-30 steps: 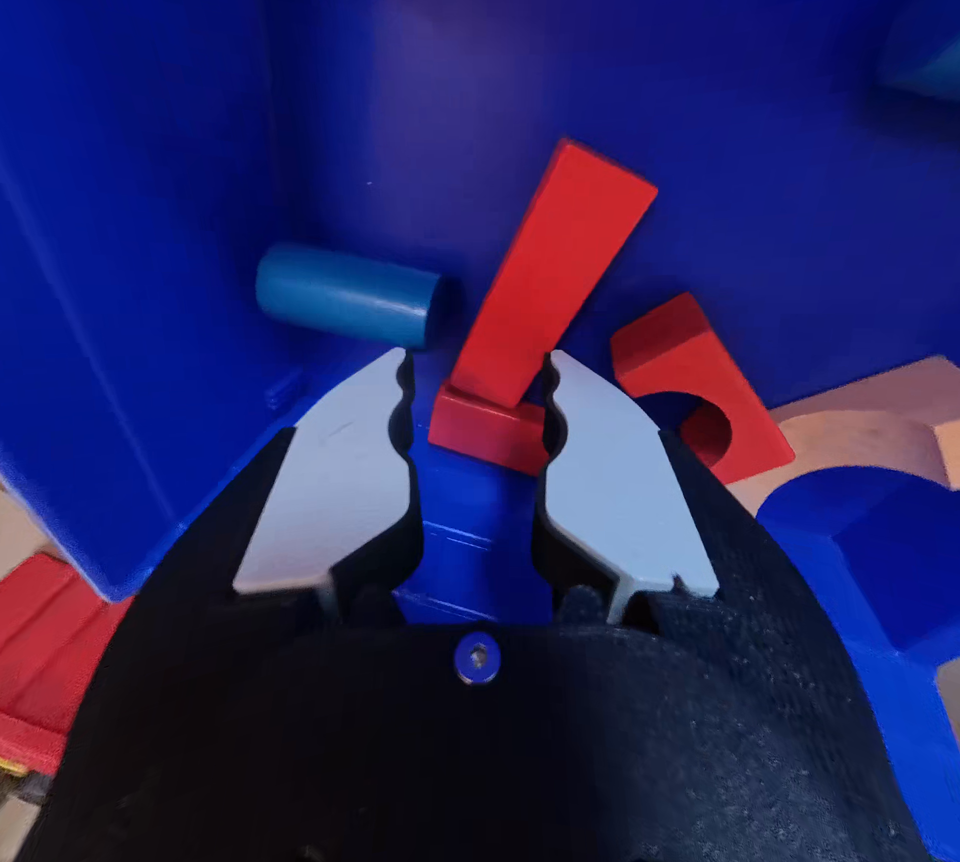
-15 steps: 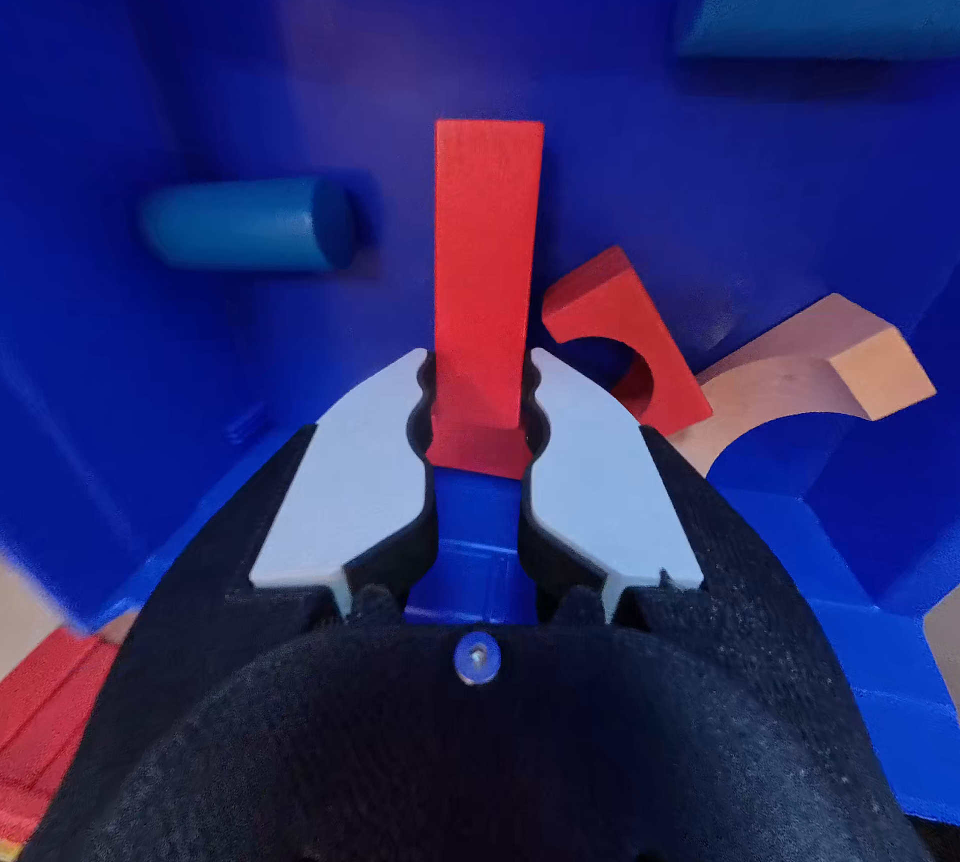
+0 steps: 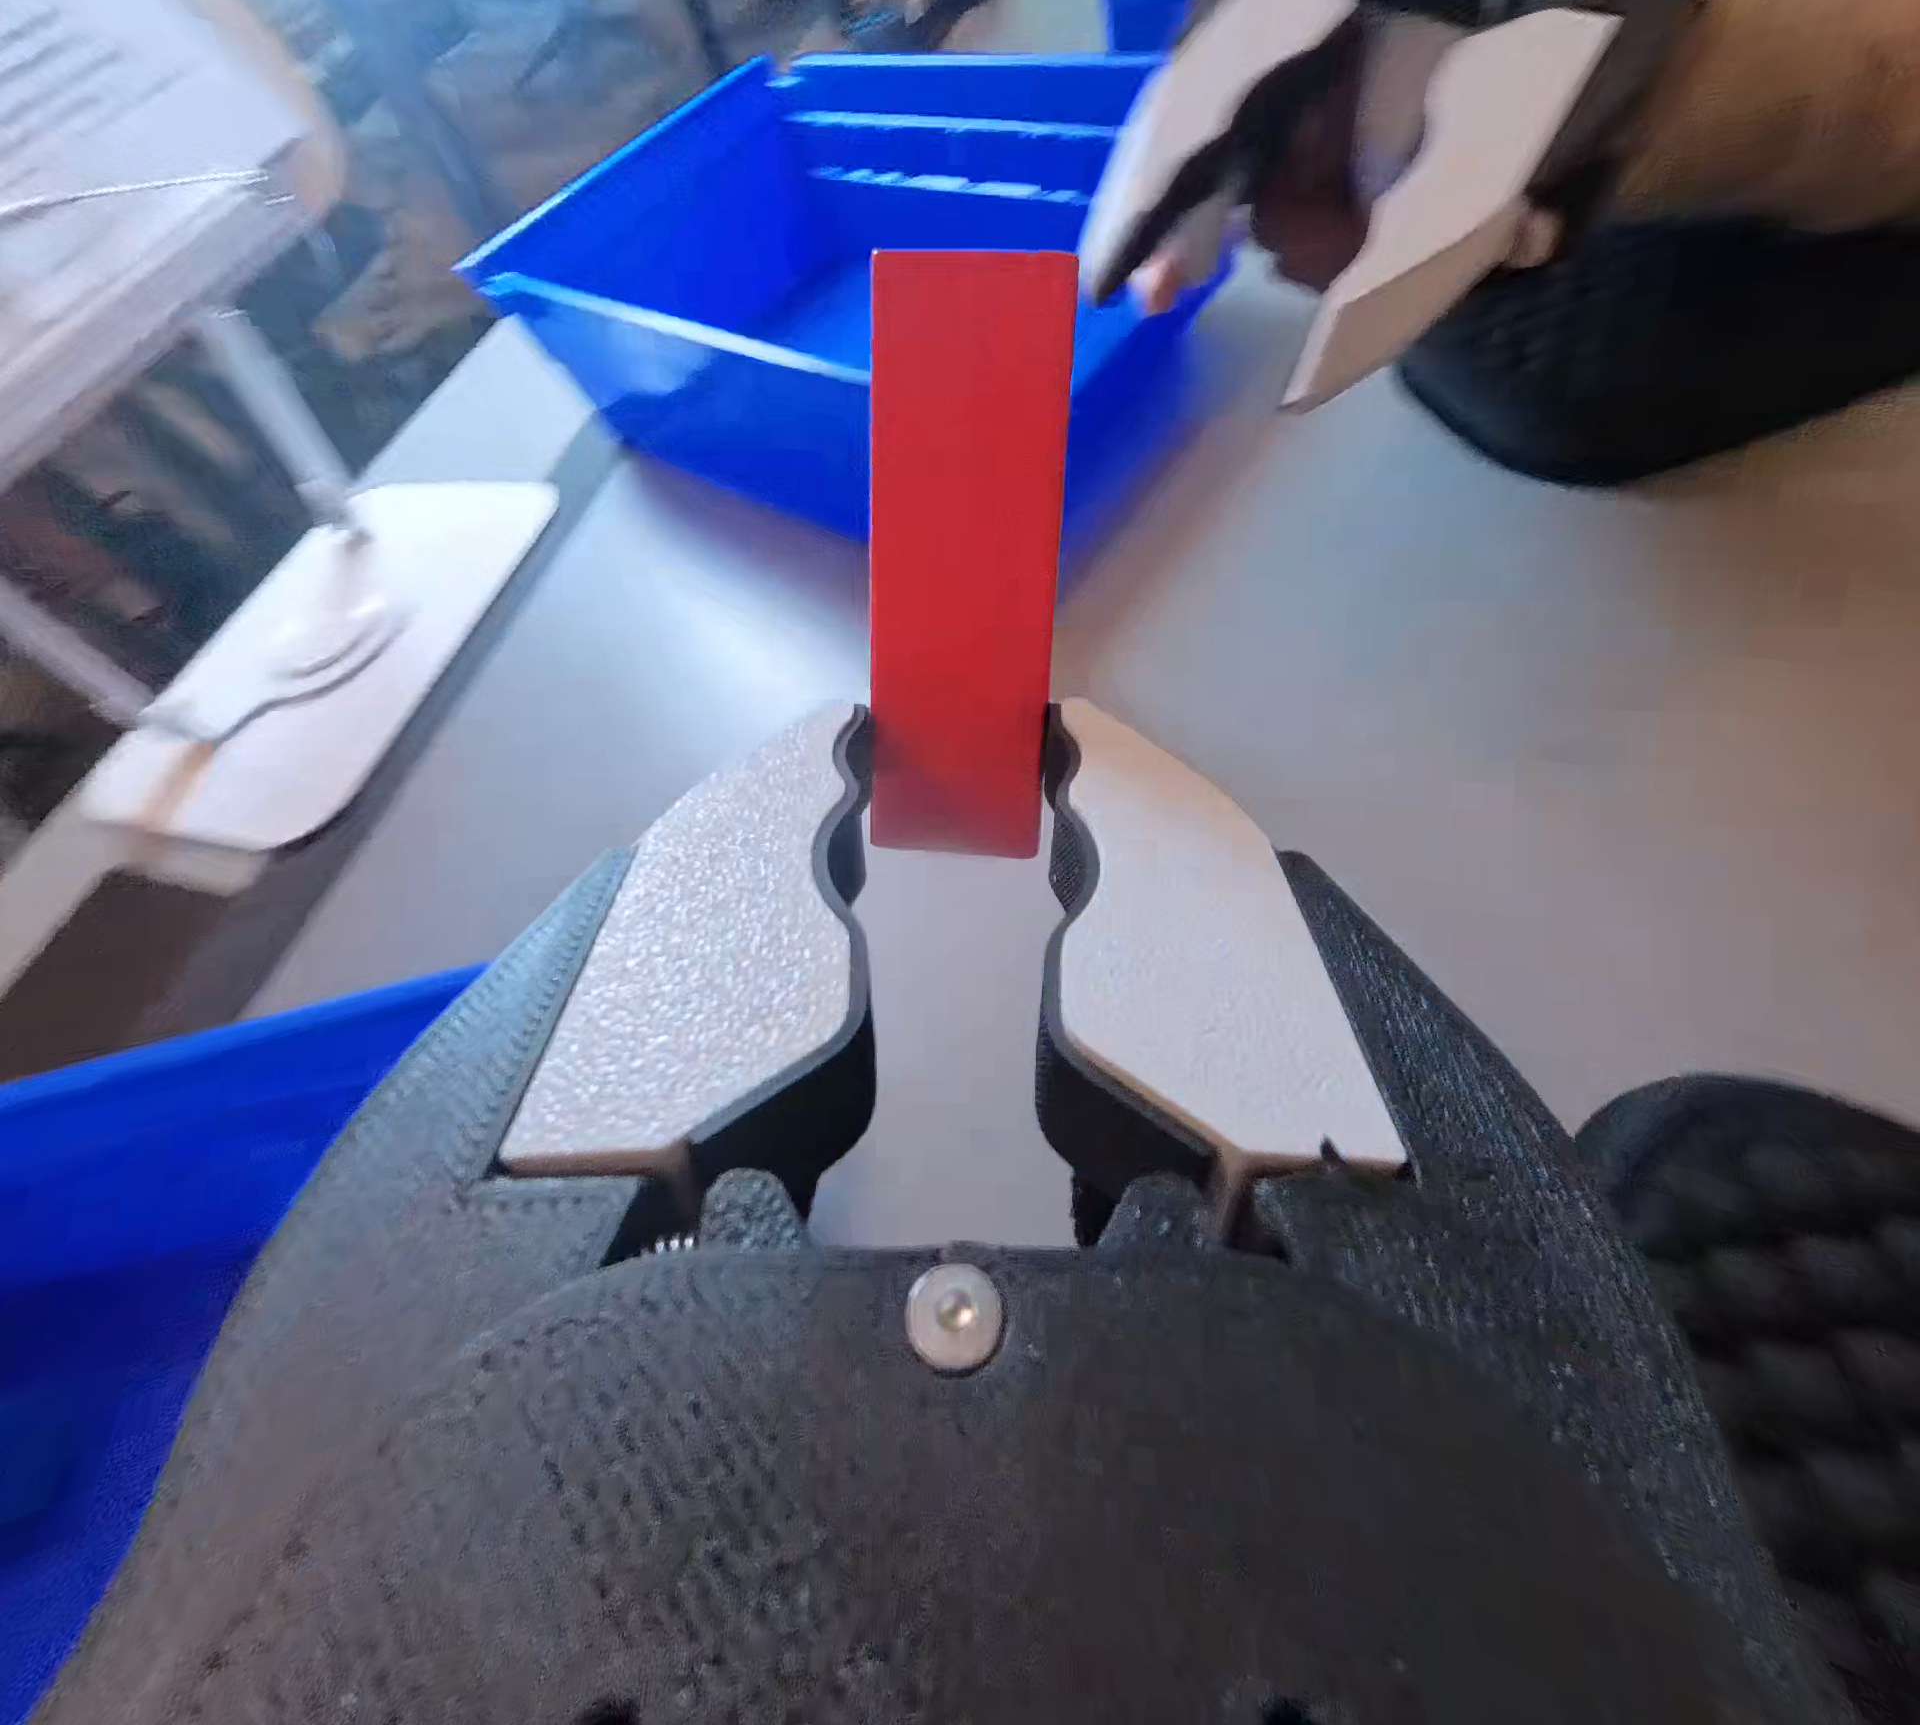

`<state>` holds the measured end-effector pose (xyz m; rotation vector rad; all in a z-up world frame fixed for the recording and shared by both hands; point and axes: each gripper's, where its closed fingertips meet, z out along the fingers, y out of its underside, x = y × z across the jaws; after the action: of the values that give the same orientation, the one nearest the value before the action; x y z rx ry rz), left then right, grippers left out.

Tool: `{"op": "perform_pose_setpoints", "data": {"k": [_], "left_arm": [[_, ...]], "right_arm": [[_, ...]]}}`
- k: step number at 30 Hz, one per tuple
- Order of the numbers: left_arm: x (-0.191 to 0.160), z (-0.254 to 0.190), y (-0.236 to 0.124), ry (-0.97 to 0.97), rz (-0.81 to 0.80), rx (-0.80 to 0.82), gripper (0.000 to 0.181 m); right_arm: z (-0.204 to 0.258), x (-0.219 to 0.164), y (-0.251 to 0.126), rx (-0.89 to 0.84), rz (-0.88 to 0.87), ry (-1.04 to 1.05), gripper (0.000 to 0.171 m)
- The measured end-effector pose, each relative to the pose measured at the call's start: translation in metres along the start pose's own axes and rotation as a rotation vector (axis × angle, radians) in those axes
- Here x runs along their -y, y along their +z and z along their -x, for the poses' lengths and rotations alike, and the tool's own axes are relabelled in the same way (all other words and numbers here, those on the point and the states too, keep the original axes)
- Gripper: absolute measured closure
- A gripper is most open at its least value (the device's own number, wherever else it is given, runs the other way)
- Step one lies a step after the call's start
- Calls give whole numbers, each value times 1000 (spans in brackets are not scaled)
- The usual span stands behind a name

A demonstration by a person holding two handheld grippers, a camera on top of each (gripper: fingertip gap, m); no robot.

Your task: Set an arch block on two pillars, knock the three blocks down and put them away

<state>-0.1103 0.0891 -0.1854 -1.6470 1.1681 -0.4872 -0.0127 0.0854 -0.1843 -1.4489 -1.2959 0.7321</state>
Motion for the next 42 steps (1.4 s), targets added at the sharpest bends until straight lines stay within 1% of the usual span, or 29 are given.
{"op": "perform_pose_setpoints", "data": {"k": [2, 3, 4, 6, 8, 10, 12, 15, 17, 18, 20, 21, 25, 26, 27, 28, 30, 32, 35, 39, 42], "left_arm": [[0, -37, 20, -19, -16, -92, 149], [2, -51, 27, -26, -25, -122, 149], [5, -61, 31, -37, -44, -139, 149], [7, -73, 36, -54, -68, -153, 149], [2, -76, 38, -78, -71, -151, 149], [0, -75, 38, -115, -115, -147, 149], [-1, -72, 37, -149, -127, -146, 149], [3, -66, 32, -160, -167, -137, 149], [4, -65, 30, -163, -177, -136, 149], [4, -66, 30, -155, -181, -135, 149], [2, -68, 32, -146, -166, -138, 149], [1, -69, 33, -137, -158, -138, 149], [-1, -64, 36, -140, -166, -99, 149], [-3, -61, 37, -145, -157, -84, 147], [-6, -58, 38, -145, -145, -66, 140], [-8, -54, 38, -147, -142, -48, 137], [-13, -52, 40, -171, -142, -41, 136], [-20, -50, 43, -180, -117, -32, 137], [-26, -50, 45, -154, -92, -9, 137], [-33, -50, 45, -125, -64, 10, 139], [-42, -49, 46, -92, -30, 23, 141]], "right_arm": [[12, 18, 8, 79, -35, 16, 109], [17, 24, 12, 128, -40, 23, 110], [25, 27, 15, 186, -31, 17, 116], [38, 21, 19, 288, 18, -41, 137], [41, 17, 22, 320, 33, -65, 137], [39, 16, 23, 331, 42, -47, 136], [35, 15, 20, 343, 57, -48, 125], [30, 17, 11, 381, 57, -27, 123], [27, 17, 9, 385, 55, -13, 123], [28, 16, 9, 390, 55, -15, 126], [32, 17, 9, 399, 40, -22, 136], [33, 17, 10, 399, 41, -31, 136], [26, 17, 7, 384, 122, -96, 137], [20, 21, 6, 372, 139, -118, 137], [12, 24, 5, 368, 170, -132, 138], [4, 24, 5, 370, 225, -143, 138], [-16, 20, 10, 340, 345, -181, 137], [-30, 11, 17, 341, 459, -197, 138], [-44, -9, 31, 346, 581, -213, 138], [-50, -33, 43, 360, 667, -209, 137], [-48, -44, 48, 360, 689, -217, 137]]}}
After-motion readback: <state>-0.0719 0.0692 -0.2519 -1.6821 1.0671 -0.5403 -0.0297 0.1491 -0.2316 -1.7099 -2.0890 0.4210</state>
